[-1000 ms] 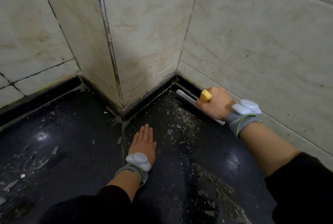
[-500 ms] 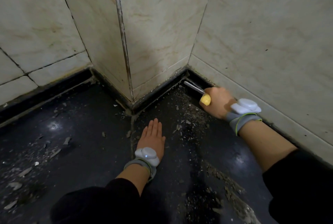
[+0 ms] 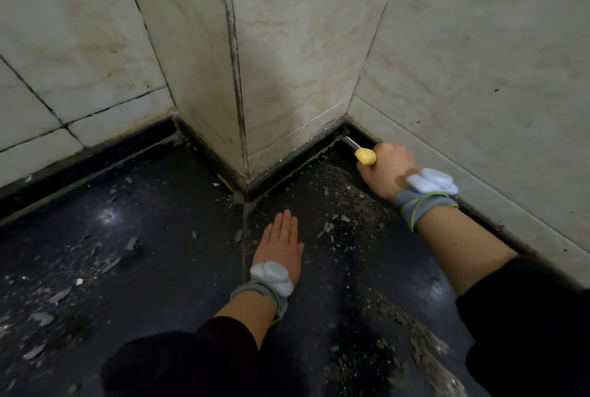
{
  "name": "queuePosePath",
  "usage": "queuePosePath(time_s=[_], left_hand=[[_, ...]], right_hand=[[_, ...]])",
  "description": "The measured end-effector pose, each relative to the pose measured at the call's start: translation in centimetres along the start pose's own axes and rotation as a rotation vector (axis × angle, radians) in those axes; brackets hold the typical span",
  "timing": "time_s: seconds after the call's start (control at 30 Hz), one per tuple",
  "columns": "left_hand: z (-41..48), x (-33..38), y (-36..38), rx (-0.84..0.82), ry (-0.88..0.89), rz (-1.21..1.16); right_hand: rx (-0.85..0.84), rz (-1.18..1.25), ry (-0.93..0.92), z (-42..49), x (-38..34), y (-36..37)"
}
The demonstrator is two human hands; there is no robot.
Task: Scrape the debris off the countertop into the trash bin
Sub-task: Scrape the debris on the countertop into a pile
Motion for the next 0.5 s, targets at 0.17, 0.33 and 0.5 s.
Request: queuePosePath(time_s=[0.17,0.33,0.5], left_hand=[[0.1,0.1,0.0,-0.005,-0.004,-0.005],[0.1,0.1,-0.1,-0.014,0.004,-0.019],[0.1,0.1,0.0,-0.006,0.0,-0.019]], right_hand=[[-0.092,-0.035,-0.108,-0.5,-0.2,0.5],[-0.137,0.009,-0.207,-1.8,2.1,-1.1],[-0.006,0.042,-0.094,-1.3,2.4,-1.0]])
Point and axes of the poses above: each hand's wrist, its own z-axis towards the middle knuckle, its own y-axis out of the palm, x = y × z, the point moved 2 cm from there along z, towards the middle knuckle, and after that the axes turned 1 degree about y, right-handed, at the moved point
